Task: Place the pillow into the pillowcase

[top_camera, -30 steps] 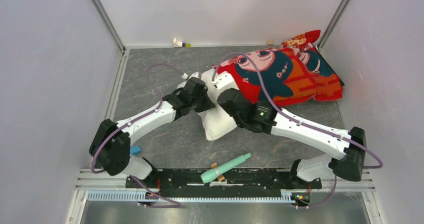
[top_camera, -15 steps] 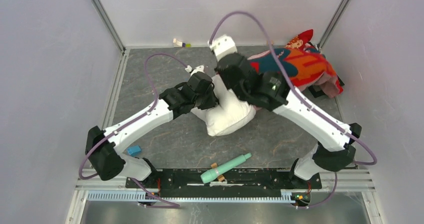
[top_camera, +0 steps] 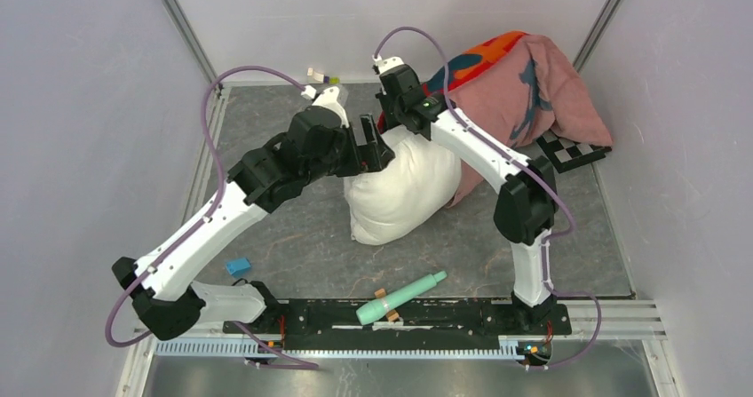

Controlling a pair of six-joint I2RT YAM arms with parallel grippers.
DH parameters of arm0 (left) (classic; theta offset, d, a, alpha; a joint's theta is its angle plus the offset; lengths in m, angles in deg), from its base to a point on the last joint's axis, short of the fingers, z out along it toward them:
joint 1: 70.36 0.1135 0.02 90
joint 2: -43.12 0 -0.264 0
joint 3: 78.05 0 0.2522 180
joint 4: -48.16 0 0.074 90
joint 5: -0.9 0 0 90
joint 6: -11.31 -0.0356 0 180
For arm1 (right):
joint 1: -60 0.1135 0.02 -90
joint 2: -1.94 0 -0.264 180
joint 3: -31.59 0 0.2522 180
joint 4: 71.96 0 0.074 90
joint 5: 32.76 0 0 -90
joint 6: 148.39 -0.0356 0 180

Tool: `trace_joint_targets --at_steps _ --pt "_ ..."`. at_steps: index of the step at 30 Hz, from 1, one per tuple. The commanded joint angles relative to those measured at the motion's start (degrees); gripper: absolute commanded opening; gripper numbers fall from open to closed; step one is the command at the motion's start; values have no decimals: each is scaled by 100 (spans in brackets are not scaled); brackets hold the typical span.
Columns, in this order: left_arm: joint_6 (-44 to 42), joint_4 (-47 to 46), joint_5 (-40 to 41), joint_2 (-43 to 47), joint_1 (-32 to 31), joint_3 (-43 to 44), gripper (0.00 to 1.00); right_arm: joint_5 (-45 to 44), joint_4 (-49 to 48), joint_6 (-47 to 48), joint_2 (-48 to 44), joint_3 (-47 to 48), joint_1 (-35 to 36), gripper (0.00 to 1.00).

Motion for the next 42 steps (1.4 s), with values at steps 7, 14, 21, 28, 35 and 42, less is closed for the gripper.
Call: trace_joint_targets --at_steps 7,14,21,28,35,42 --pt "-988 317 682 -214 67 -286 100 598 -748 -268 -226 423 19 0" --pt "-514 -800 430 -616 1117 -1208 22 567 -670 -84 -1293 197 239 0" --pt "-426 -1375 156 -979 1638 -1331 2 268 -680 68 -1560 -270 1328 1" --pt "-608 -1434 151 -1123 1742 -1381 2 -565 -324 680 -1491 -114 1267 74" --pt "-654 -1635 87 -1092 1815 -1620 3 -1287 -691 1159 -2179 -1141 707 88" --pt "-661 -1642 83 -1139 1841 -1646 2 -1043 -1500 1846 -1998 -2114 210 87"
